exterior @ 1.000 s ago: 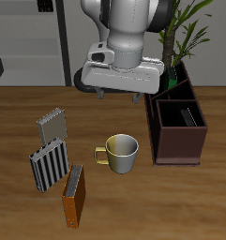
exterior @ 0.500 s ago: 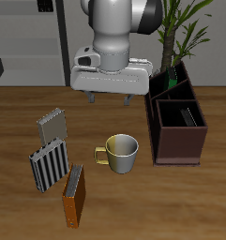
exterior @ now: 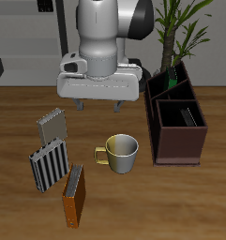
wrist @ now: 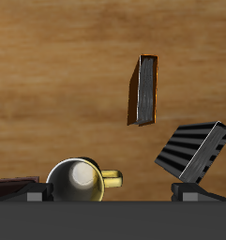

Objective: Place the green book into the left desk caddy's left compartment and place the black book into the left desk caddy's right compartment and place the orange book into the left desk caddy's right compartment

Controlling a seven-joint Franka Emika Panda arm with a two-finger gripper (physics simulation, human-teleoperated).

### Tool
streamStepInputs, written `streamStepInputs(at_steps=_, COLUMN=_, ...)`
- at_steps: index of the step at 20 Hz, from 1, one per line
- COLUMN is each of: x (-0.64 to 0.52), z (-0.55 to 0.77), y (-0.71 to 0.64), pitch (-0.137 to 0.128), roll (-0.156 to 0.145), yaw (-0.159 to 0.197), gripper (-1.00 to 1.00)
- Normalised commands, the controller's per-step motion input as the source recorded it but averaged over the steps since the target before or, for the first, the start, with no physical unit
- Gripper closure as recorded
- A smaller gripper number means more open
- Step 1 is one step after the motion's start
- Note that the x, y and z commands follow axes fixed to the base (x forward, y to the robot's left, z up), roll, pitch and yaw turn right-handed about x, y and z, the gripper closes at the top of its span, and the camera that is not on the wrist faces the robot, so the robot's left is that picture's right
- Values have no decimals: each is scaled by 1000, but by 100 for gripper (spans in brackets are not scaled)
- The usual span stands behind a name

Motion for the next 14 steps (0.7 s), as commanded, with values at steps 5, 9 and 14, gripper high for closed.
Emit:
streamStepInputs(at_steps=5, x=205, z=-57, y=-225, pitch=9, roll=-2, yaw=15, gripper=-100)
streamStepInputs(at_steps=9, x=223, z=-124, y=-261, pitch=13, roll=-51, yaw=-9, gripper=-100)
streamStepInputs(at_steps=14, x=384, z=-220, y=-437, pitch=1, roll=-63, yaw=-32, gripper=-100)
